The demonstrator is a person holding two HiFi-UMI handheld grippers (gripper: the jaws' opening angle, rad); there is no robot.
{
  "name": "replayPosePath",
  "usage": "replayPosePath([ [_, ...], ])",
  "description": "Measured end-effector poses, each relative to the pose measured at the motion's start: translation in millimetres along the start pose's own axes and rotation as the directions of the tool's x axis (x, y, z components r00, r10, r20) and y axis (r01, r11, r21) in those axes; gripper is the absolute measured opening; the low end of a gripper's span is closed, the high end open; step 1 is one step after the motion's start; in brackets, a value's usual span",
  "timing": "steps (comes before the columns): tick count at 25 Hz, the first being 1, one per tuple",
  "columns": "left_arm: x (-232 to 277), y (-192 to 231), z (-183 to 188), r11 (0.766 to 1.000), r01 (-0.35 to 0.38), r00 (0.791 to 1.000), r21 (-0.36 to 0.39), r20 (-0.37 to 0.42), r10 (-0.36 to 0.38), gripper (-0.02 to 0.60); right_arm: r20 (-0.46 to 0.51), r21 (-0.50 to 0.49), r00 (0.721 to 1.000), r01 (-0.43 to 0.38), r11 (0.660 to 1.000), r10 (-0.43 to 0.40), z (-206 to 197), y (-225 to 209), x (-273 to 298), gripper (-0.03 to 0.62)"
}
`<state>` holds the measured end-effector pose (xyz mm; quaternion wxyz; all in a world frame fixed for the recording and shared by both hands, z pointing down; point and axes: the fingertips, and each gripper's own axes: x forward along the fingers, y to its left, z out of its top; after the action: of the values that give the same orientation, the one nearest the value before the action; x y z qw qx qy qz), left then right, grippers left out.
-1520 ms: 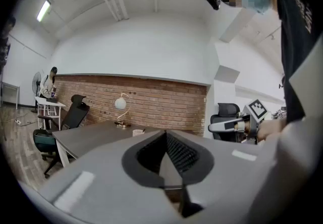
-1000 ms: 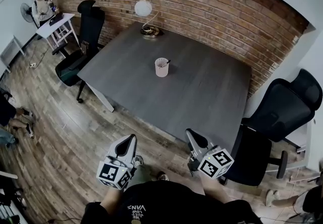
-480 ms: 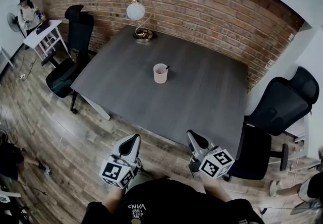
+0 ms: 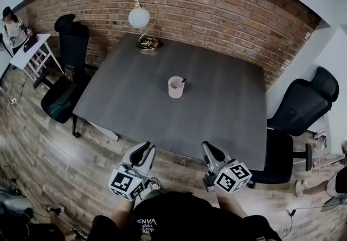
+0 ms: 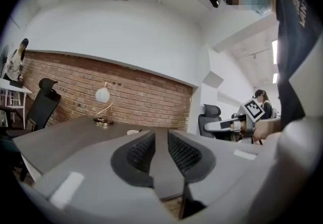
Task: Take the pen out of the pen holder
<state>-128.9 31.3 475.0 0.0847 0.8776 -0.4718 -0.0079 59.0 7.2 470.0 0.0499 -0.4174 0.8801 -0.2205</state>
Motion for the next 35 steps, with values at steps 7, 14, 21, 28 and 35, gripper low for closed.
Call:
replayPosePath([
  [7,-2,46,-2,0.996,0.092,0.995,0.003,-0.038,-0.092,0.118,0.039,0.027,0.995,0.086,0.996,-0.087,-8,16,29,0.002],
  [14,6,73,-2,0.986,0.164,0.984,0.012,-0.068,-0.163,0.138,0.058,0.050,0.983,0.171,0.984,-0.174,-15,19,37,0.002],
  [21,38,78,-4,0.979,0.201,0.976,0.031,-0.090,-0.198,0.153,0.060,0.066,0.976,0.203,0.977,-0.207,-14,2,38,0.002],
  [28,84,78,-2,0.982,0.180,0.980,0.049,-0.095,-0.175,0.155,0.045,0.066,0.986,0.155,0.986,-0.158,1,-30,60,0.002],
  [35,136,87,0,0.986,0.152,0.984,0.065,-0.102,-0.145,0.155,0.021,0.059,0.994,0.109,0.992,-0.110,19,-65,82,0.002],
])
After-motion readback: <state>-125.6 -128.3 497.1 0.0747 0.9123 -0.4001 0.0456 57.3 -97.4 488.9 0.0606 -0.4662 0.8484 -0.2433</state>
